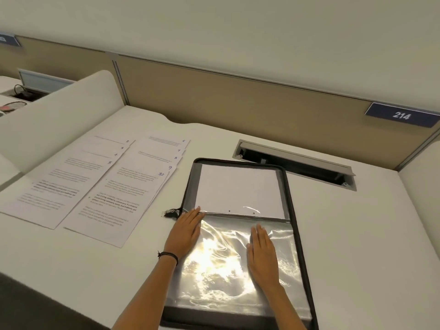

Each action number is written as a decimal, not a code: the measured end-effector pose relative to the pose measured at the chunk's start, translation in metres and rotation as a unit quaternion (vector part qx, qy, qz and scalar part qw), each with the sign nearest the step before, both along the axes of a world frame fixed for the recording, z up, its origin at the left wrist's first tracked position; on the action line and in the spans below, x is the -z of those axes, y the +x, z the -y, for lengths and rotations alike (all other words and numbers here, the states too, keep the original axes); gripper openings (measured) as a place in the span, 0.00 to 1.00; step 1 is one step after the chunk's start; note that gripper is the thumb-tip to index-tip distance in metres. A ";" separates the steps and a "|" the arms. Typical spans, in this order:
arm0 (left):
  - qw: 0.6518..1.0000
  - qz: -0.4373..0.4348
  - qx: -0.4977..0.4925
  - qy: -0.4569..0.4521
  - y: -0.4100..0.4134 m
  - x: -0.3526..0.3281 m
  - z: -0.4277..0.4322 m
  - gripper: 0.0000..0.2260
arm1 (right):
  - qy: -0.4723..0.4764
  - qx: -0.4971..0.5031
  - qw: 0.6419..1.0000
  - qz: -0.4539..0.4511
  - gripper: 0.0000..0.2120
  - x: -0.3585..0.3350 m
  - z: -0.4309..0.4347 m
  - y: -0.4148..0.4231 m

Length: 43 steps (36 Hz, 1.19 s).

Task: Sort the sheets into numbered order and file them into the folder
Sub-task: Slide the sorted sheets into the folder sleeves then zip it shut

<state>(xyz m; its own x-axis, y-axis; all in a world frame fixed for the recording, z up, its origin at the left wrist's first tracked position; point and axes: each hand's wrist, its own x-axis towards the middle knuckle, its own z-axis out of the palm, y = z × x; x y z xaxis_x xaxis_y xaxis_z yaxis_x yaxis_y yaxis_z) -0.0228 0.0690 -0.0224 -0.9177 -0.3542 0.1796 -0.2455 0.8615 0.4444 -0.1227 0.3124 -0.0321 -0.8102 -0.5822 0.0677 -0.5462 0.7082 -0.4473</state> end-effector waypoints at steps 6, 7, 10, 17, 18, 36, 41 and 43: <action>1.000 -0.002 0.000 0.006 -0.001 0.001 -0.001 0.27 | 0.003 0.023 1.000 -0.015 0.27 -0.001 0.003 0.001; 1.000 0.000 0.000 0.009 -0.001 0.001 -0.001 0.26 | 0.000 0.030 0.999 -0.017 0.27 -0.002 0.005 0.001; 1.000 0.003 0.004 0.016 -0.001 0.001 0.001 0.22 | -0.041 0.070 0.996 -0.030 0.27 -0.010 0.013 0.004; 0.995 -0.009 0.041 0.087 0.004 -0.005 0.005 0.23 | -0.144 0.198 0.969 -0.001 0.16 -0.024 0.051 0.007; 0.993 -0.012 0.051 0.104 0.004 -0.006 0.009 0.21 | -0.153 0.212 0.965 0.011 0.16 -0.027 0.056 0.006; 0.977 -0.149 -0.110 0.109 0.055 -0.026 0.179 0.16 | -0.308 0.195 0.918 0.154 0.17 -0.064 0.185 0.039; 0.972 -0.123 -0.163 0.115 0.080 -0.030 0.241 0.17 | -0.301 0.174 0.922 0.171 0.16 -0.071 0.227 0.048; 0.972 -0.109 -0.173 0.119 0.090 -0.031 0.263 0.17 | -0.293 0.164 0.927 0.170 0.16 -0.073 0.243 0.050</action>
<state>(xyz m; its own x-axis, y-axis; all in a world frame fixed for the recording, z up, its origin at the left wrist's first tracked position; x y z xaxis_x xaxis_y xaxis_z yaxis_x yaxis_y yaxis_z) 0.0670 -0.1935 0.0082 -0.6852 -0.6905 0.2315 -0.3803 0.6104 0.6948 -0.0725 0.0689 0.0410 -0.9693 -0.2458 0.0029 -0.1021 0.3919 -0.9143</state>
